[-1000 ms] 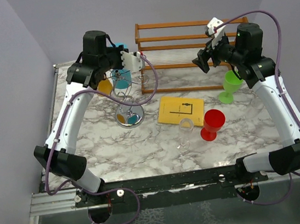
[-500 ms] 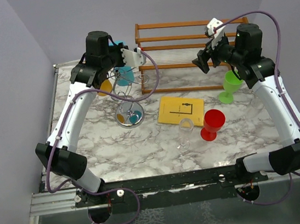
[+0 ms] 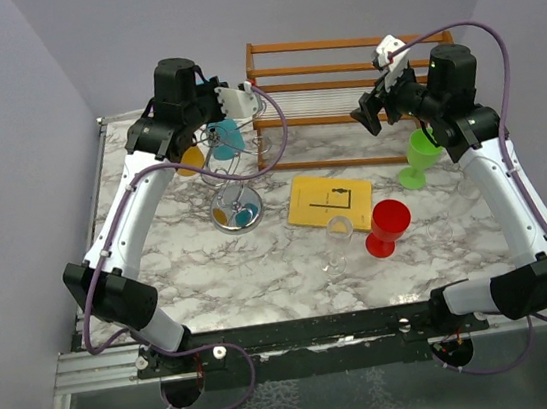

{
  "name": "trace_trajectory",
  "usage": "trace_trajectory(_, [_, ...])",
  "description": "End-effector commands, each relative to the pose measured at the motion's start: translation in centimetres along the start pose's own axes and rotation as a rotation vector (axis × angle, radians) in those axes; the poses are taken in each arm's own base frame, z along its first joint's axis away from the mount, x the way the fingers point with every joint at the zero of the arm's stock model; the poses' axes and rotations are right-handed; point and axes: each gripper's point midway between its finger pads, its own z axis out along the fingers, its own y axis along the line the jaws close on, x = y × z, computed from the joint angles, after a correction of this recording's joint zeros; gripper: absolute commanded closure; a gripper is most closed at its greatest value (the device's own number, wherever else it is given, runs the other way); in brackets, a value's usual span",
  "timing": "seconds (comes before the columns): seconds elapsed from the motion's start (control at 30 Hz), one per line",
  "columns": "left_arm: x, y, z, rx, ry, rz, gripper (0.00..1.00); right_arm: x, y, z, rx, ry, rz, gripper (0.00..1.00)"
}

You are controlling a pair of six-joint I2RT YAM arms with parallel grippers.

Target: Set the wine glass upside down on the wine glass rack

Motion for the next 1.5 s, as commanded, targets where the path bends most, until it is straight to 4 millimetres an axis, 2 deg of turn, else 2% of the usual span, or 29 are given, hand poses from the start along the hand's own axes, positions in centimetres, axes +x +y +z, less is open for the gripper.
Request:
trace_trajectory(0.0, [-0.1,-0.2,-1.8,0.012,-0.020,-0.052,1.00,-0.5,-0.8,-0.3,0.039,-0.020,-0.026,0.17])
trace_trajectory(0.2, [0.3,-0.1,-2.4,0.004,-0.016,-0.079,1.00,-0.5,-0.8,-0.2,0.034,-0.020,-0.025,0.17])
trace_trajectory(0.53, [0.4,-1.1,-2.6,0.036,-0.029,-0.110,0.99,-0.4,-0.7,-0.2,0.033,-0.020,-0.026,0.16])
trace_trajectory(0.7, [0.3,-1.3,-2.7,0.046,-0.035,-0.116,0.90,-0.3,-0.7,-0.2,0.034,-0.019,-0.025,0.16])
trace_trajectory(1.0, [0.1,-1.7,-3.2,0.064,-0.042,-0.118,0.84,-0.4,-0.8,-0.3,0.038,-0.020,-0.028,0.16])
trace_trajectory(1.3, [0.3,-2.4,-3.6,0.086,-0.039,-0.118,0.70,-0.5,-0.7,-0.5,0.038,-0.023,-0.030,0.16])
trace_trajectory(1.47, [0.3,-2.5,-4.0,0.091,-0.045,-0.125,0.66,-0.5,-0.7,-0.6,0.038,-0.022,-0.030,0.16])
